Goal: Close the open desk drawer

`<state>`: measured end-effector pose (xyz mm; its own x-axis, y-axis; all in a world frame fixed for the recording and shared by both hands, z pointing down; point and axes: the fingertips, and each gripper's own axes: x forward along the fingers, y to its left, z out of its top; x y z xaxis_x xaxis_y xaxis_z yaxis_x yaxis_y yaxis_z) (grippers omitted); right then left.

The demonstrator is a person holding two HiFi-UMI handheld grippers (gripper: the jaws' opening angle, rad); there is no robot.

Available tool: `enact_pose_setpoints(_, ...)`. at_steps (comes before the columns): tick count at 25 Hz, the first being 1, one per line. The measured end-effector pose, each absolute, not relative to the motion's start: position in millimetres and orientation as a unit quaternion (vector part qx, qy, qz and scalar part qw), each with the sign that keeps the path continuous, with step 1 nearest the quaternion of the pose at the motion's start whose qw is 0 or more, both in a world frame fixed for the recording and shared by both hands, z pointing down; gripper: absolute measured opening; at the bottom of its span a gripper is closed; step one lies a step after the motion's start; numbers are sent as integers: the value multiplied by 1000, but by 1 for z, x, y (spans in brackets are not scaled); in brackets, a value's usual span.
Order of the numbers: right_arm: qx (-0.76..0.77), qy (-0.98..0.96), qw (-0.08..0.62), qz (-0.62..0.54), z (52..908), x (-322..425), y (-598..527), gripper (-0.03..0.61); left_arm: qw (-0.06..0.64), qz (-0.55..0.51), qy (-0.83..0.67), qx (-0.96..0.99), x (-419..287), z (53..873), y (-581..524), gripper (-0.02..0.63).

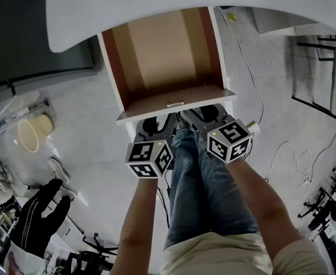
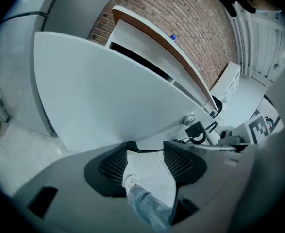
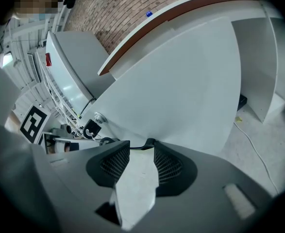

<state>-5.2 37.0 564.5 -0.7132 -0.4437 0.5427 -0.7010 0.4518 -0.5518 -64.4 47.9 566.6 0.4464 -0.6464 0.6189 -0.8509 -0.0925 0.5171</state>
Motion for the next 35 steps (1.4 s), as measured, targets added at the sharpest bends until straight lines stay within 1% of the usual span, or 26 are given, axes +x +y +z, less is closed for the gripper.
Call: enact_pose_setpoints(35,353,-844,133,382,537,-5,-4,161,424,86,-520,736,-65,538,9,224)
